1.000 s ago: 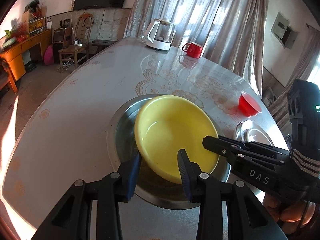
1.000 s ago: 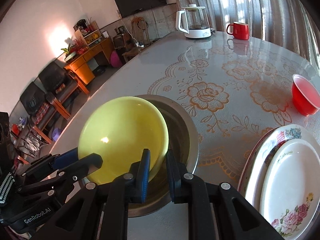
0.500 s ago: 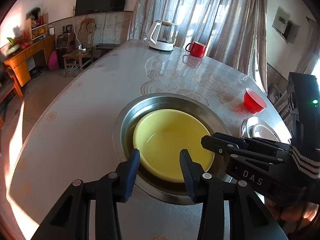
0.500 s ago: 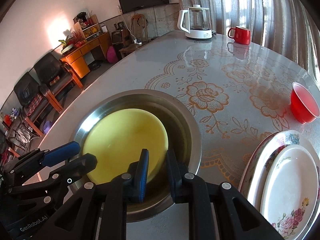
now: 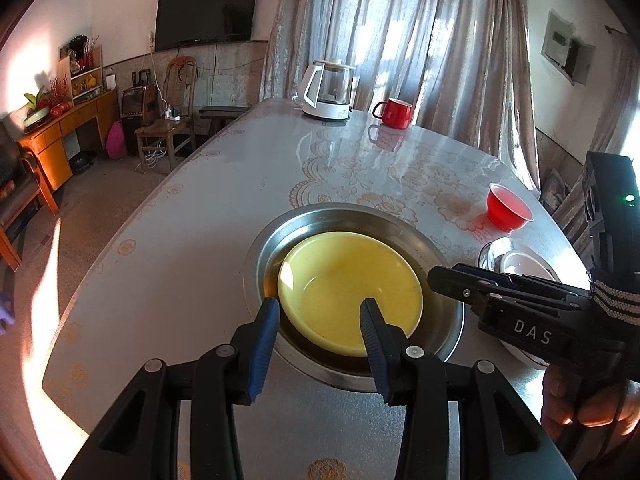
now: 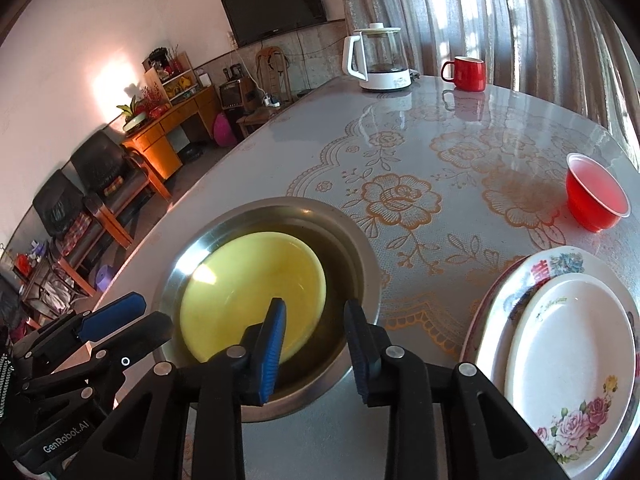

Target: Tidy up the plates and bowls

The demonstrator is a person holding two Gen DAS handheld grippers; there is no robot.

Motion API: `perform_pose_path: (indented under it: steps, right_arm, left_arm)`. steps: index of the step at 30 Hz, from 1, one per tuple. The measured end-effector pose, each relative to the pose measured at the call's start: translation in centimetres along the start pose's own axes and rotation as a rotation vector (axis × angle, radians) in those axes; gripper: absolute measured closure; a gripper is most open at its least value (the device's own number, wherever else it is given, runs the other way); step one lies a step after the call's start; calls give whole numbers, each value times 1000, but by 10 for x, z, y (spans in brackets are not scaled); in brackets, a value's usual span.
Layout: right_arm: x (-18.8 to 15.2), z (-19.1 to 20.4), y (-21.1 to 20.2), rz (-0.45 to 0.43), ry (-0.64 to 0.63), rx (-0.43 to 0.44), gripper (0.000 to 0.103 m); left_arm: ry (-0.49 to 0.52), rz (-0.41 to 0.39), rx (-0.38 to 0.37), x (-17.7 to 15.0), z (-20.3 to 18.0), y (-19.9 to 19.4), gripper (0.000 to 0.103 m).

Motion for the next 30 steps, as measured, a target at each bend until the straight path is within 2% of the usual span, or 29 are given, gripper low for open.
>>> perform_pose_path:
  steps: [11, 30]
  right_arm:
    - [-11, -30, -19, -26, 91, -23, 72]
    - [-38, -101, -54, -72, 265, -99, 69]
  left_arm:
    - [67, -24, -3, -2, -20, -8, 60]
    - [226, 15, -49, -20, -80, 2, 57]
Point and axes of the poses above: each gripper's, at about its wrist camera, not at the fingertips, and y roughly the way its jaws point, z to its left, x to its top, the point moved 10 cm from there along y, roughly the way its jaws point, and after that the axes turned 15 degrees about -y, right-handed, at the moved point
